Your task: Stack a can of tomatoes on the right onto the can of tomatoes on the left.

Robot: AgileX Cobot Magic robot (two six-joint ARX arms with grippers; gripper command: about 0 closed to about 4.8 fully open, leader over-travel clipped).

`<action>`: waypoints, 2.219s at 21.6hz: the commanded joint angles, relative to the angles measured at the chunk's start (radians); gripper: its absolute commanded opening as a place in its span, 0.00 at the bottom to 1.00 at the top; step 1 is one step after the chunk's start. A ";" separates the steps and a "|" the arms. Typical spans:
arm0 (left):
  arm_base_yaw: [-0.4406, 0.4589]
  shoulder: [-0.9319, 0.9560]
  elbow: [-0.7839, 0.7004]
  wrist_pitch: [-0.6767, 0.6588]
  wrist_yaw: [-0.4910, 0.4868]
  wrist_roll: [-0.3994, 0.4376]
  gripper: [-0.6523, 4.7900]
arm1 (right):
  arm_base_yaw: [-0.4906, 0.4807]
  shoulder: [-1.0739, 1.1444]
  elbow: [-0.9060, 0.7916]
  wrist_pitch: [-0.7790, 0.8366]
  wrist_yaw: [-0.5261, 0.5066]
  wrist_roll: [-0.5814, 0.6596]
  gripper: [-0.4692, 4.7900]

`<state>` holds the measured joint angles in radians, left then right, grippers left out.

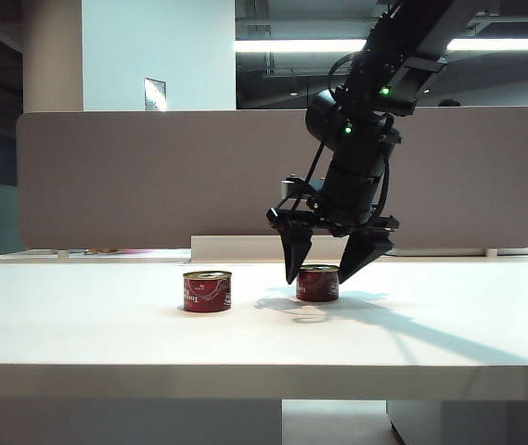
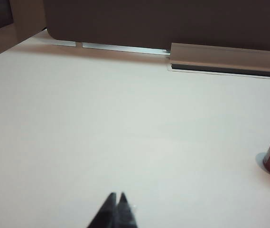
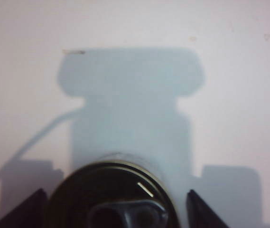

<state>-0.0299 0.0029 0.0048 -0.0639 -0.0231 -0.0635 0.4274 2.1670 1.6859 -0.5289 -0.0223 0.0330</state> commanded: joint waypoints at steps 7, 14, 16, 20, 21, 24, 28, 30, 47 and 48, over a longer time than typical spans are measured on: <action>0.001 0.001 0.003 0.012 -0.003 0.005 0.11 | 0.002 -0.006 0.005 0.010 0.005 0.000 0.64; 0.001 0.001 0.003 0.013 -0.003 0.004 0.11 | 0.005 -0.014 0.040 -0.039 0.003 -0.039 0.50; 0.001 0.001 0.003 0.013 -0.003 0.004 0.11 | 0.007 -0.014 0.077 -0.081 0.003 -0.042 0.50; 0.001 0.001 0.003 0.013 -0.003 0.004 0.11 | 0.029 -0.014 0.169 -0.173 0.002 -0.044 0.50; 0.001 0.001 0.003 0.012 -0.003 0.004 0.11 | 0.040 -0.014 0.185 -0.185 0.001 -0.046 0.50; 0.001 0.001 0.003 0.012 -0.003 0.004 0.11 | 0.079 -0.014 0.226 -0.204 0.002 -0.087 0.50; 0.001 0.001 0.003 0.012 -0.003 0.004 0.11 | 0.147 -0.013 0.246 -0.191 0.005 -0.118 0.50; 0.001 0.001 0.003 0.012 -0.002 0.004 0.11 | 0.170 -0.013 0.245 -0.175 0.005 -0.121 0.50; 0.001 0.001 0.003 0.012 0.001 0.004 0.11 | 0.240 0.037 0.245 -0.126 0.004 -0.115 0.49; 0.001 0.001 0.003 0.012 0.001 0.004 0.11 | 0.239 0.039 0.245 -0.126 0.004 -0.111 0.49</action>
<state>-0.0303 0.0029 0.0048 -0.0643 -0.0227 -0.0635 0.6662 2.2086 1.9259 -0.6655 -0.0181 -0.0834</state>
